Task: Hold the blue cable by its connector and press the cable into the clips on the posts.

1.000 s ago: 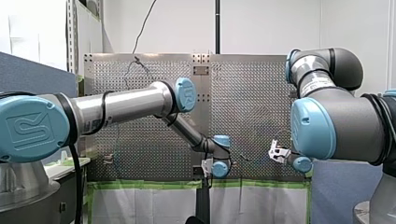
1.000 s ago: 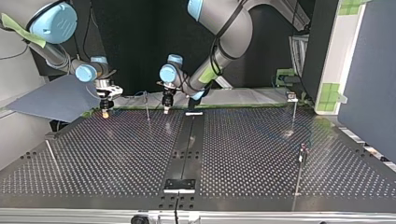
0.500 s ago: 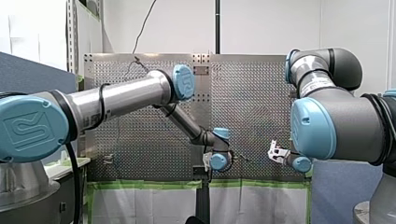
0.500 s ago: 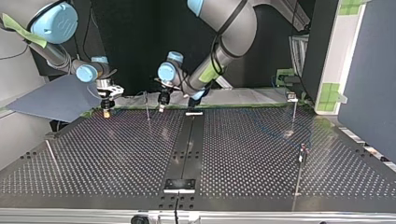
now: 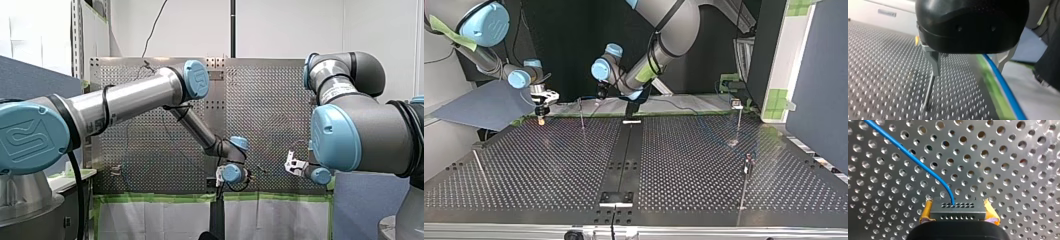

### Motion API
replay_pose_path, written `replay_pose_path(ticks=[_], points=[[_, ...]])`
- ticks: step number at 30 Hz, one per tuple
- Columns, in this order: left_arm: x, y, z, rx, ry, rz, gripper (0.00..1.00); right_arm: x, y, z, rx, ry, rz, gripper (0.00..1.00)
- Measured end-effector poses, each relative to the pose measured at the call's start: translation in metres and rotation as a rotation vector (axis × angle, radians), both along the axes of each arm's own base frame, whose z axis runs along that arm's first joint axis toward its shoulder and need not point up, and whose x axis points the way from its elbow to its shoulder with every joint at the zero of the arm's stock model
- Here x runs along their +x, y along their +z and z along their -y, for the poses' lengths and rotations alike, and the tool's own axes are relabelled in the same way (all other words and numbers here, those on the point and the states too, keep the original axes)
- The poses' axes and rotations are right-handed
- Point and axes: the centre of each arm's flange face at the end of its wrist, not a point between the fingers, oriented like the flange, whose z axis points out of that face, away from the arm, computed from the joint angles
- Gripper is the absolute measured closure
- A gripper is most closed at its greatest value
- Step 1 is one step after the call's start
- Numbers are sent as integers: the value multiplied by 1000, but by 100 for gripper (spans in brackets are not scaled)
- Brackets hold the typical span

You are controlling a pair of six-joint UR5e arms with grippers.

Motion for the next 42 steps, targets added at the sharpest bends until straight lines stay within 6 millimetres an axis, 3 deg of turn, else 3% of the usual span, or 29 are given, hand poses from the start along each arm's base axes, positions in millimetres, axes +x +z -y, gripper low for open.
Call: replay_pose_path(ticks=[15,27,33,42], points=[[-54,48,19,-44,-138,-19,1,7,-7,-10,42,10,-27,100],[-100,26,7,25,-146,-77,1,7,-13,-18,60,12,-31,100],[-104,26,9,23,-113,-50,1,6,-15,-20,66,12,-33,100],[-95,37,17,-31,-53,27,1,7,-16,-21,70,19,-33,100]])
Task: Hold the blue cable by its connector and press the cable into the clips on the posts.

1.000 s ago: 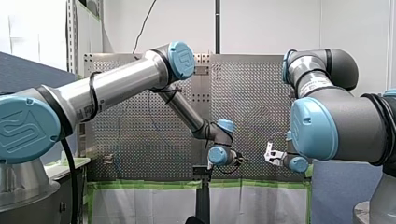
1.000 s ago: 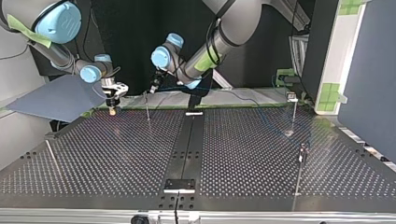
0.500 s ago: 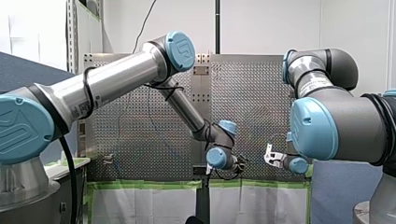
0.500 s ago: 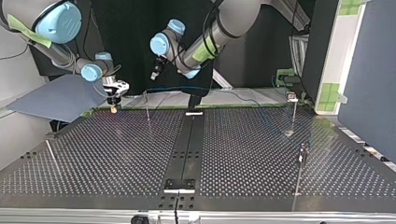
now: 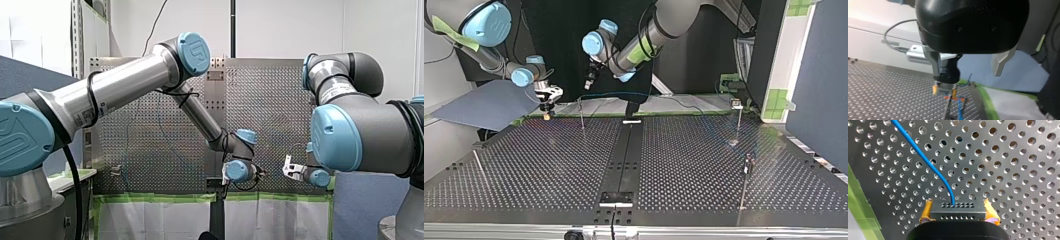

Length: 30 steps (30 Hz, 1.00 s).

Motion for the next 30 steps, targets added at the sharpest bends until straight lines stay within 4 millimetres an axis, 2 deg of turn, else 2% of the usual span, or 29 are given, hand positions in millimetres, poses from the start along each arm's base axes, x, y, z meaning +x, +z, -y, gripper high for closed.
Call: replay_pose_path(ticks=[12,30], points=[[8,10,6,-27,36,35,1,0,0,2,-11,-1,14,100],[5,14,15,-68,29,39,1,0,-1,1,-9,1,16,100]])
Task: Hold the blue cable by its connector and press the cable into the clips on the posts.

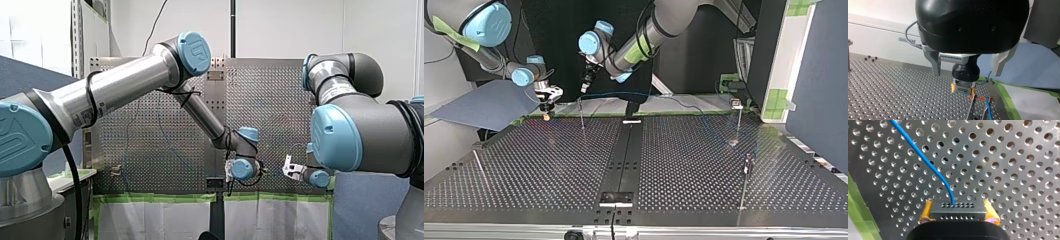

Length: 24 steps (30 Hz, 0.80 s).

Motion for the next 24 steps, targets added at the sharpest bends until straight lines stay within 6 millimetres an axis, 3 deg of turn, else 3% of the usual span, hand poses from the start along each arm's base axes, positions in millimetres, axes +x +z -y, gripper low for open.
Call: replay_pose_path(ticks=[10,19,24], points=[[3,-19,4,-27,0,-7,1,-2,0,0,0,-2,-1,100],[16,-15,8,-67,3,3,1,-5,-1,1,0,-7,-1,100],[24,-27,9,-61,6,-12,1,-5,-1,1,0,-7,-2,100]])
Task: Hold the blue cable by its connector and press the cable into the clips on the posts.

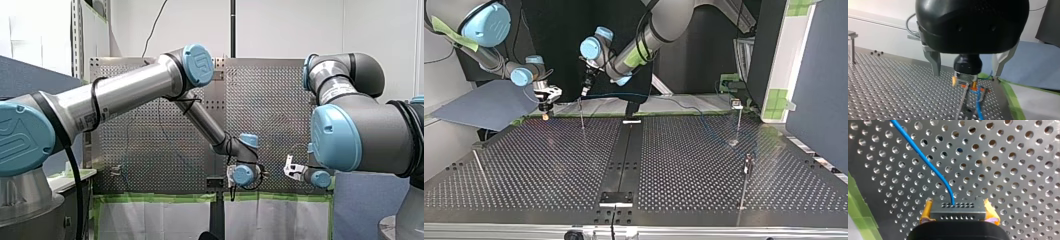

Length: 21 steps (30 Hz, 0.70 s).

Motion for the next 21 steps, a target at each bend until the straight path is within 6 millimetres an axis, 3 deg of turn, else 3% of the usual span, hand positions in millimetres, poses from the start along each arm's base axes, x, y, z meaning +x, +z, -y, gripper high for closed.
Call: replay_pose_path(ticks=[11,21], points=[[22,-10,3,-4,-3,-7,1,2,0,-1,1,3,-1,100],[23,-10,4,-1,-4,-11,1,2,0,-1,0,4,0,100]])
